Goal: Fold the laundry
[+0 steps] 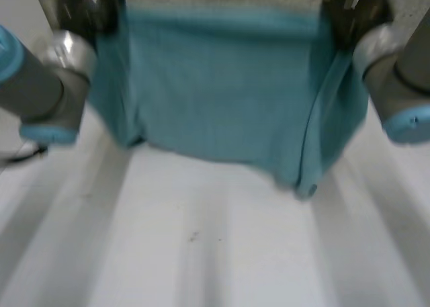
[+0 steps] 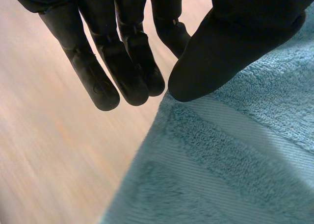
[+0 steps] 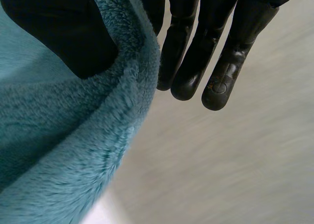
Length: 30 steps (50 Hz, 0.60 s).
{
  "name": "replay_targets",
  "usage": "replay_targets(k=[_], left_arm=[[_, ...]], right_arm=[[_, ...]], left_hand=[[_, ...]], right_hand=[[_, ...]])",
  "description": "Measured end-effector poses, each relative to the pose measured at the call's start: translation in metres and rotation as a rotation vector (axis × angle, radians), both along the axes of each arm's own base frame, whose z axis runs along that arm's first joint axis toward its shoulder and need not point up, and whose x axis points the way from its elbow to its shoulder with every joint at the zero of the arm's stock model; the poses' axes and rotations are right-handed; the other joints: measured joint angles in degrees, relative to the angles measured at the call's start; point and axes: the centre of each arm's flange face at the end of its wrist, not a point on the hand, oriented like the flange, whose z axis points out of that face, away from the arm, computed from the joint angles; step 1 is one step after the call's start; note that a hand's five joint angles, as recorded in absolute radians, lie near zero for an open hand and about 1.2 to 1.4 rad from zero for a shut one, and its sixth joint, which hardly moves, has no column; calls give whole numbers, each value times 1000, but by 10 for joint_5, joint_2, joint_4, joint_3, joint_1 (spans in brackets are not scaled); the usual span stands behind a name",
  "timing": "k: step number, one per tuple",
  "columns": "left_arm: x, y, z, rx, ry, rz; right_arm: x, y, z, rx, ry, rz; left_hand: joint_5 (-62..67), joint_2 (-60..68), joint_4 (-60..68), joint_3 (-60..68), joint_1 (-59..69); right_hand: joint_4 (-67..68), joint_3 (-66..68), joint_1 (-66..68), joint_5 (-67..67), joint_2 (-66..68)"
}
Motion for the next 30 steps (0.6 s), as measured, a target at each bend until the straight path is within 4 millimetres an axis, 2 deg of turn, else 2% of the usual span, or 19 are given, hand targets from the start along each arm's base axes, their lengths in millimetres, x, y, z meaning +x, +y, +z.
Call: replay_targets(k=[1, 2, 5, 8, 11, 14, 15, 16, 17, 19, 21, 22, 23, 24, 25, 26, 27, 29, 30], left_arm=[[0, -1, 30, -121, 41, 2], [1, 1, 58, -238, 82, 6], [5, 8, 90, -368, 128, 11], [11, 14, 99, -400, 139, 18], [18, 15, 86, -343, 119, 28], [25, 14, 52, -208, 75, 45], [25, 14, 52, -208, 75, 45], [27, 15, 41, -168, 62, 49], [29, 16, 16, -83, 34, 53], [32, 20, -9, -6, 10, 56], [34, 30, -47, 113, -30, 55], [35, 33, -56, 141, -39, 54], [35, 33, -56, 141, -39, 54], [37, 42, -79, 212, -62, 51], [39, 52, -103, 285, -85, 48], [40, 58, -114, 322, -98, 47], [40, 58, -114, 322, -98, 47], [42, 71, -137, 397, -124, 42], [43, 77, -147, 430, -136, 39]], right_arm=[[1, -2, 21, -96, -40, -12], [1, 1, 56, -257, -110, -23], [0, 13, 89, -404, -169, -13], [-2, 27, 97, -451, -177, 17], [-2, 34, 83, -403, -146, 45], [-3, 40, 48, -262, -82, 74], [-3, 40, 48, -262, -82, 74], [-3, 42, 36, -209, -62, 82], [-4, 47, 9, -98, -23, 96], [-6, 54, -16, 12, 11, 108], [-8, 65, -54, 167, 50, 125], [-9, 67, -64, 206, 57, 128], [-9, 67, -64, 206, 57, 128], [-9, 70, -74, 242, 63, 131], [-11, 77, -108, 368, 77, 138], [-11, 79, -121, 409, 79, 139], [-11, 79, -121, 409, 79, 139], [-12, 82, -147, 500, 75, 133], [-13, 83, -159, 542, 70, 127]], left_hand=[[0, 0, 0, 0, 0], [0, 0, 0, 0, 0], [0, 0, 0, 0, 0], [1, 0, 0, 0, 0], [1, 0, 0, 0, 0], [1, 0, 0, 0, 0], [1, 0, 0, 0, 0], [1, 0, 0, 0, 0], [1, 0, 0, 0, 0], [1, 0, 0, 0, 0], [1, 0, 0, 0, 0], [1, 0, 0, 0, 0], [1, 0, 0, 0, 0], [1, 0, 0, 0, 1], [1, 0, 0, 0, 2], [1, 0, 0, 0, 2], [1, 0, 0, 0, 2], [1, 0, 0, 0, 2], [1, 0, 0, 0, 2]], right_hand=[[0, 0, 0, 0, 0], [0, 0, 0, 0, 0], [0, 0, 0, 0, 0], [0, 0, 0, 0, 0], [0, 0, 0, 0, 0], [0, 0, 0, 0, 0], [0, 0, 0, 0, 0], [0, 0, 0, 0, 0], [0, 0, 0, 0, 0], [0, 1, 0, 0, 0], [0, 1, 0, 0, 0], [0, 1, 0, 0, 0], [0, 1, 0, 0, 0], [0, 1, -1, 0, 0], [-68, -65, -43, -53, -65], [-68, -65, -43, -53, -65], [-68, -65, -43, -53, -65], [-123, -121, -84, -103, -125], [-272, -268, -204, -251, -266]])
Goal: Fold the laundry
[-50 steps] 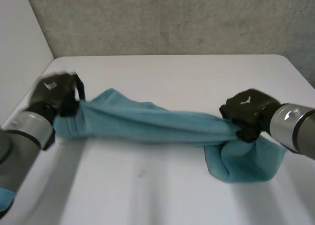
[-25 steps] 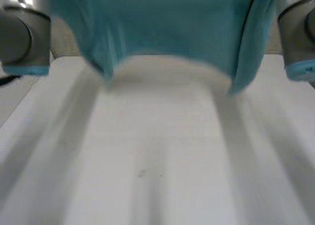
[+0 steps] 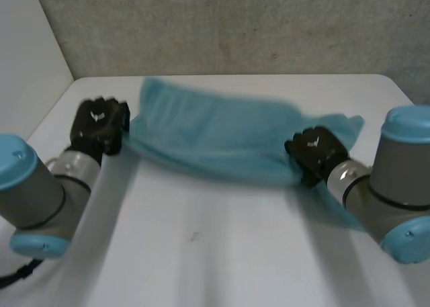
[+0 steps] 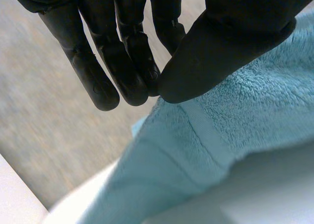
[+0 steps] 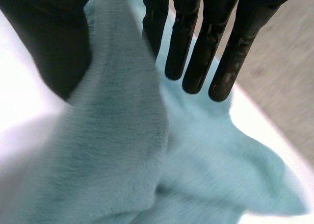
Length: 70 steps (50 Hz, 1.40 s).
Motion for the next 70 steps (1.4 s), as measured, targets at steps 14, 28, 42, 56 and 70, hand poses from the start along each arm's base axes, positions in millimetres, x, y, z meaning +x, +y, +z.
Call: replay_targets(k=[14, 28, 42, 56, 70], left_arm=[[8, 24, -7, 85, -25, 3], [23, 18, 26, 8, 4, 53], [42, 7, 34, -19, 9, 117], [41, 11, 25, 13, 5, 109], [39, 12, 23, 16, 4, 105]], right_arm=[[-14, 4, 19, 81, -84, -79], [-77, 3, 35, 285, -290, -297], [-106, 13, 2, 308, -173, -204], [-109, 8, -23, 201, -94, -158], [-109, 6, -35, 242, -97, -167]], left_hand=[[0, 0, 0, 0, 0], [0, 0, 0, 0, 0], [0, 0, 0, 0, 0], [0, 0, 0, 0, 0], [0, 0, 0, 0, 0]], right_hand=[[-253, -259, -210, -257, -249], [-250, -254, -208, -251, -248], [-193, -193, -167, -199, -199], [-139, -142, -126, -151, -147], [-140, -143, -128, -152, -148]])
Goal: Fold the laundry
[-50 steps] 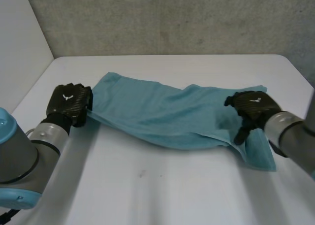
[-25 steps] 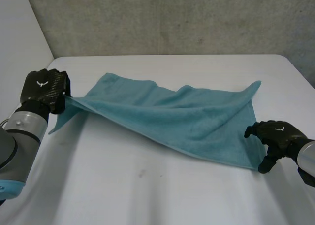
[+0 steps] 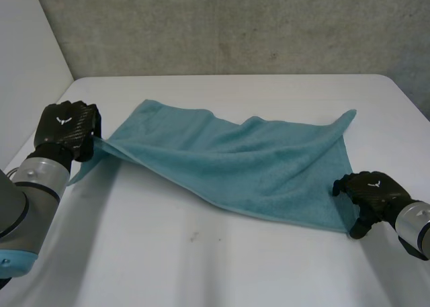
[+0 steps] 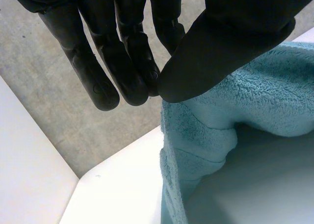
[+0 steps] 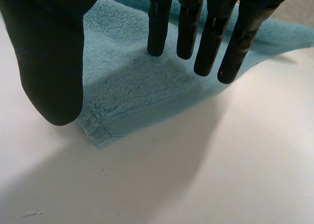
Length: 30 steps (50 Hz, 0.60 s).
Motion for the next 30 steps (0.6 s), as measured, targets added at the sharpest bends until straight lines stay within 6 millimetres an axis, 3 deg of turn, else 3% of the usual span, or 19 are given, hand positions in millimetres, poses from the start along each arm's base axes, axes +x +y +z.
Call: replay_targets(k=[21, 23, 30], left_arm=[[0, 0, 0, 0, 0, 1], [0, 0, 0, 1, 0, 2], [1, 0, 0, 1, 0, 2]], right_arm=[[-1, -6, -9, 1, 2, -2], [-1, -7, -10, -3, 3, -2], [0, -11, -10, -37, 7, 0]], left_hand=[[0, 0, 0, 0, 0], [0, 0, 0, 0, 0], [0, 0, 0, 0, 0]], right_hand=[[1, 2, 2, 2, 1], [63, 66, 48, 50, 73], [99, 102, 76, 69, 108]])
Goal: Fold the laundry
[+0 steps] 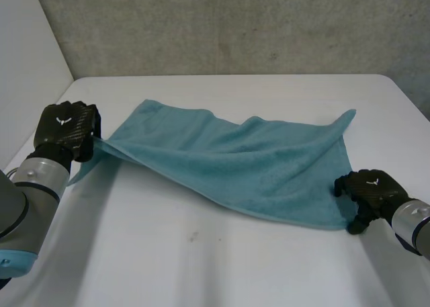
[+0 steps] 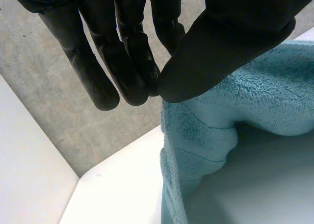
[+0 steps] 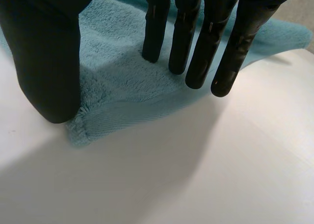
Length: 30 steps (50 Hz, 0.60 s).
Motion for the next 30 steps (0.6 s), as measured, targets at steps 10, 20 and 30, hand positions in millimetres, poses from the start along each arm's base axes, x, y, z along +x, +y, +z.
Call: replay_targets(k=[10, 20, 30], left_arm=[[0, 1, -1, 3, -1, -1], [0, 1, -1, 5, -1, -1], [-1, 2, -2, 11, -2, -1]], right_arm=[[2, -3, 2, -31, 2, 5], [4, -7, 4, -65, 3, 14], [3, -17, 17, -173, 20, -9]], left_hand=[[0, 0, 0, 0, 0], [0, 0, 0, 0, 0], [0, 0, 0, 0, 0]], right_hand=[[3, 2, 17, 25, 2], [110, 109, 110, 128, 113], [312, 302, 253, 324, 304]])
